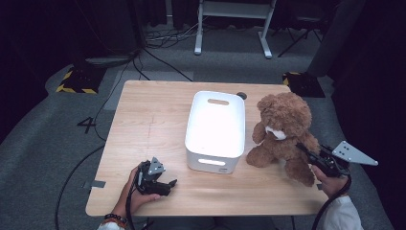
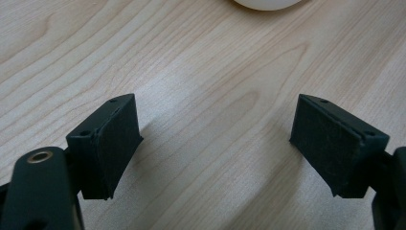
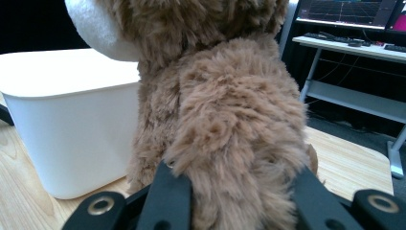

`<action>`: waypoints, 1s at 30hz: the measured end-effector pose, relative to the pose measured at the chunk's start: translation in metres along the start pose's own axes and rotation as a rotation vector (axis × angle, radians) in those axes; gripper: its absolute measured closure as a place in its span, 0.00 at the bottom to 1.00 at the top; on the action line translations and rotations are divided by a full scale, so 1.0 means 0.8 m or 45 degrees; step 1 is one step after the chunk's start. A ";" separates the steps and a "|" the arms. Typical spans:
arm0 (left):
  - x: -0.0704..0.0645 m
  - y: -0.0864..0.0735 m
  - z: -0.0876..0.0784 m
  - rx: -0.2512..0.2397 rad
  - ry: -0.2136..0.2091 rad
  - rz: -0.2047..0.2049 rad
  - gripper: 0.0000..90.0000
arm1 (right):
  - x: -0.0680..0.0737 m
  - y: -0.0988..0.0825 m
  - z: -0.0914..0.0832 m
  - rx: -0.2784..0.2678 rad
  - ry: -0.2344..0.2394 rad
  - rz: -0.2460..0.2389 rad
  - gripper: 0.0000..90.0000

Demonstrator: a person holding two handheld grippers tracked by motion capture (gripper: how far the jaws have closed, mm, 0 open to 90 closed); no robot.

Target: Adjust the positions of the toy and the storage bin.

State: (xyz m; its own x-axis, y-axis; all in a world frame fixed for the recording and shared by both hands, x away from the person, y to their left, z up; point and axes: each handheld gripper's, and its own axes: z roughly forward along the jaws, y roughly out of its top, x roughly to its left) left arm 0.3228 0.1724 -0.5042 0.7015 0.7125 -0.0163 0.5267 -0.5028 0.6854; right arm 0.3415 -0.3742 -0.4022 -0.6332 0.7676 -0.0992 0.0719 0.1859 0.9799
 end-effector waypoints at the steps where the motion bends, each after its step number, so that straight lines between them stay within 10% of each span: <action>1: 0.000 0.000 0.000 0.001 0.001 0.002 0.19 | 0.000 0.000 0.001 0.000 0.000 0.000 0.87; 30: 0.000 0.000 0.000 -0.001 0.001 0.000 0.19 | 0.000 0.022 0.011 -0.052 0.004 -0.001 0.88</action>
State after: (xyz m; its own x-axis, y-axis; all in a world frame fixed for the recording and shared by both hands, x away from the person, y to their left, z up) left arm 0.3226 0.1724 -0.5042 0.7012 0.7128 -0.0159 0.5264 -0.5026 0.6858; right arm 0.3498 -0.3653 -0.3863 -0.6358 0.7655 -0.0991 0.0404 0.1612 0.9861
